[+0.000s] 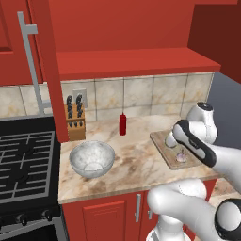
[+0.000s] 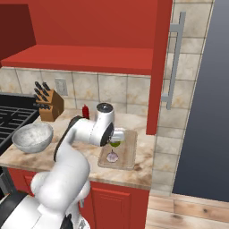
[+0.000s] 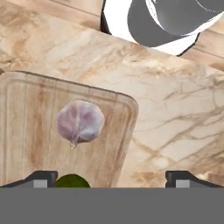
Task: Open the cabinet. Place the bowl and condiment on the counter. Then place the lime and garlic on the cutting board.
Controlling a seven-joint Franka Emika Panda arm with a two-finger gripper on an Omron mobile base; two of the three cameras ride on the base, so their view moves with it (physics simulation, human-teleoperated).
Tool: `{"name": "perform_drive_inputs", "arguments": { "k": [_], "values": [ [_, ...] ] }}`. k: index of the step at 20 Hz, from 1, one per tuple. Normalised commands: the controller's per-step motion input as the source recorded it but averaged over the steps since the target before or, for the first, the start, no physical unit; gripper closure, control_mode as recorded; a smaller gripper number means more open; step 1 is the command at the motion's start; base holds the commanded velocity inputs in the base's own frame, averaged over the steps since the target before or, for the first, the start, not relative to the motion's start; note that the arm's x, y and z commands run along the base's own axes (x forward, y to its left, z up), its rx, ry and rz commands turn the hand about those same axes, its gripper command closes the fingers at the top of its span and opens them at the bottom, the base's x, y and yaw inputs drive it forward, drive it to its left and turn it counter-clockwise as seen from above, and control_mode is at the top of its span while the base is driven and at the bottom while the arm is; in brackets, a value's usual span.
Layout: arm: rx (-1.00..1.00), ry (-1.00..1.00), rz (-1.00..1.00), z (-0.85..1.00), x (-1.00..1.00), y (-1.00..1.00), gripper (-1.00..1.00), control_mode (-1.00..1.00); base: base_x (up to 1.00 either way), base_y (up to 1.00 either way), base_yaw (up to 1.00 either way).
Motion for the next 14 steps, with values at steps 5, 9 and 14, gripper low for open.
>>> {"name": "perform_drive_inputs", "arguments": {
  "k": [5,9,14],
  "values": [
    [-0.08,0.0,0.0,0.53,-0.77,1.0,-1.0,-1.0,0.0,0.0,0.0],
    [-0.13,-0.01,0.0,0.43,-0.82,1.0,-1.0,-1.0,0.0,0.0,0.0],
    [-0.14,-0.06,0.0,0.29,-0.63,1.0,-1.0,-1.0,0.0,0.0,0.0]
  ]
}}
